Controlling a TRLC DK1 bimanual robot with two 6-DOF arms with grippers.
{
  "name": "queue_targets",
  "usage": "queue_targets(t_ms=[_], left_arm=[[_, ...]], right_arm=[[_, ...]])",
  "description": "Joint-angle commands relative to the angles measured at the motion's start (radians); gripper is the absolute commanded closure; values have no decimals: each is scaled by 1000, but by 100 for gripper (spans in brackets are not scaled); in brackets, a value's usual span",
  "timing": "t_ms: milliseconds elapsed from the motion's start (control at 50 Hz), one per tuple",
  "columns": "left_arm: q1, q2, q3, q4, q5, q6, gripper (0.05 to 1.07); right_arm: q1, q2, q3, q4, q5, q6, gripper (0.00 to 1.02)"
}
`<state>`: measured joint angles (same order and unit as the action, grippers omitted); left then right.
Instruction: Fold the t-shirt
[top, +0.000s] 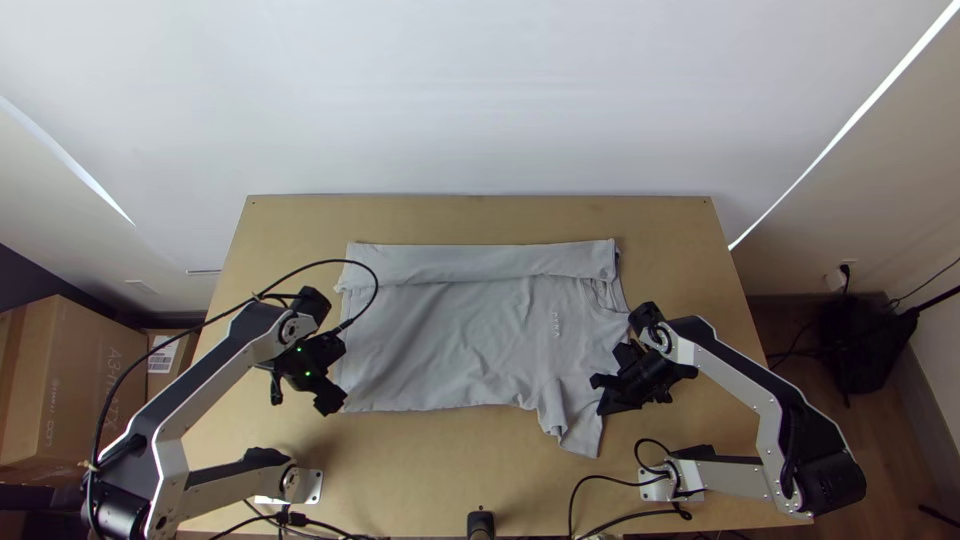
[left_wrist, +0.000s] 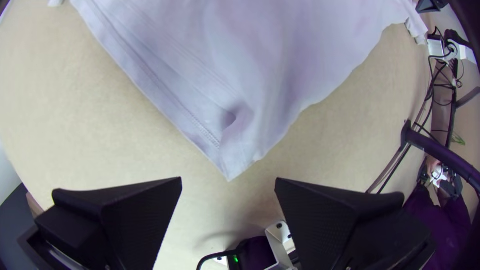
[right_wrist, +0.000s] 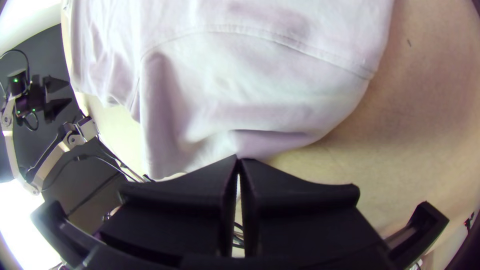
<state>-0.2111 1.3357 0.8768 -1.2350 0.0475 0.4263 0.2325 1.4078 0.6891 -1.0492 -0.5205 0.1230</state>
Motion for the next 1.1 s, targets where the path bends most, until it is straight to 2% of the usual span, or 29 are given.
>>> queue_targets(t_ms=[0, 40, 160, 260, 340, 400, 480, 500, 700, 940, 1080], left_arm=[[-10, 56, -27, 20, -3, -4, 26], [-10, 72, -27, 25, -3, -3, 31], [-20, 103, -27, 43, -1, 17, 35], [-45, 105, -33, 57, 0, 23, 49], [-56, 109, -36, 69, 5, 38, 53], [-63, 108, -42, 77, 14, 55, 69], [-65, 99, -39, 77, 74, 94, 102], [-65, 92, -39, 78, 84, 106, 105], [1, 82, -47, 75, 91, 169, 105], [131, 76, -21, 69, 91, 252, 105], [168, 76, 24, 78, 92, 270, 105]], right_arm=[[-12, -15, 16, -17, 2, 6, 100], [-13, -15, 18, -17, 2, 6, 100], [-24, -12, 24, -18, 2, 4, 100], [-32, -6, 32, -18, 2, 4, 100], [-36, -3, 43, -21, 2, 6, 100], [-36, 2, 52, -25, 2, 6, 100], [-41, 10, 69, -28, 2, 7, 100], [-41, 10, 72, -29, 2, 7, 100], [-90, 28, 125, -55, 4, -5, 100], [-222, 80, 239, -166, 14, -109, 100], [-240, 97, 325, -225, 14, -131, 100]])
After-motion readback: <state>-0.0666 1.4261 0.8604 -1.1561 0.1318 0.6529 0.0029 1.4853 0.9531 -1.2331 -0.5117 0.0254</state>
